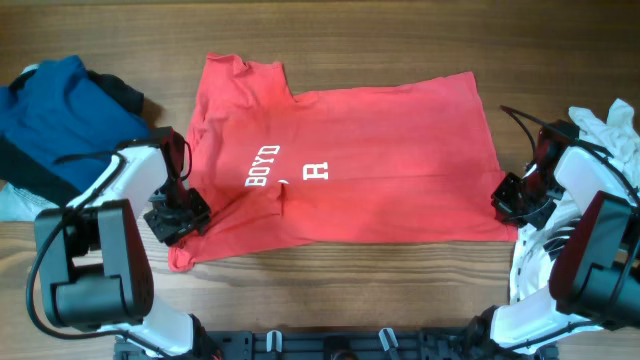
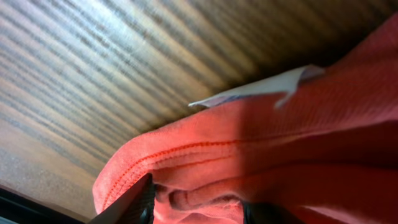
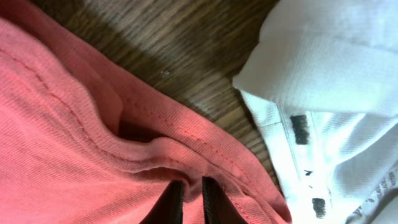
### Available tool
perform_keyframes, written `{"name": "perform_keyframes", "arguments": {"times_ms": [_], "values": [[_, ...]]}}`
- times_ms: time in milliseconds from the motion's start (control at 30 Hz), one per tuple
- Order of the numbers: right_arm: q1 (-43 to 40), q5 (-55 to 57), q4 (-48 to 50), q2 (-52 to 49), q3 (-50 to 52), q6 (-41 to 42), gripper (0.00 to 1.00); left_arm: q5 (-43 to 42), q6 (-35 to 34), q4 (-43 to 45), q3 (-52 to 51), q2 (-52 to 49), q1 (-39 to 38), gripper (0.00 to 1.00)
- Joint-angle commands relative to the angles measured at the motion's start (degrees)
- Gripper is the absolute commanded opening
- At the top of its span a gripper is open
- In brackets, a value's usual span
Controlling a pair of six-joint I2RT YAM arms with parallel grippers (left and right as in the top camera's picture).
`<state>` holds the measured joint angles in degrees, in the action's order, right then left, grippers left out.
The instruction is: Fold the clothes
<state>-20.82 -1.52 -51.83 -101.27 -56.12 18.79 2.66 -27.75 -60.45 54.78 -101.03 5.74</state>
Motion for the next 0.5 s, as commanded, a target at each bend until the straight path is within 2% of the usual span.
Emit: {"name": "perform_keyframes", "arguments": {"times_ms": [0, 33, 100, 133, 167, 200, 267, 367, 467], "values": [[-0.52, -5.22, 0.68, 6.97, -1.25, -3.78, 0.17, -0.26, -1.01, -0.04, 2.14, 9.49, 0.50, 0.56], [-0.52, -8.04, 0.94, 10.40, -3.41, -5.62, 0.24, -0.33, -1.01, 0.15, 4.42, 12.87, 0.50, 0.67], [-0.52, -11.06, 2.10, 15.39, -6.23, -5.84, 0.43, -1.44, -0.52, 2.03, 8.41, 17.88, 0.50, 0.82], [-0.52, -12.57, 2.97, 17.11, -7.02, -6.40, 0.54, -4.37, 1.97, 4.90, 9.79, 19.71, 0.48, 0.82], [-0.52, -15.19, 4.20, 19.10, -7.69, -7.89, 0.61, -7.74, 4.48, 8.24, 10.69, 21.00, 0.48, 0.89], [-0.52, -18.32, 5.42, 21.14, -8.13, -9.55, 0.68, -11.69, 6.80, 13.40, 11.96, 21.66, 0.48, 0.89], [-0.35, -22.32, 5.46, 22.69, -8.17, -12.50, 0.70, -12.13, 6.78, 18.71, 13.64, 19.76, 0.50, 0.89], [0.39, -22.40, 3.82, 22.73, -8.13, -14.69, 0.71, -13.86, 8.09, 25.09, 16.57, 12.04, 0.50, 0.91], [0.61, -22.32, 3.02, 22.73, -8.13, -14.75, 0.71, -16.90, 10.38, 25.64, 25.77, -2.29, 0.44, 0.94]]}}
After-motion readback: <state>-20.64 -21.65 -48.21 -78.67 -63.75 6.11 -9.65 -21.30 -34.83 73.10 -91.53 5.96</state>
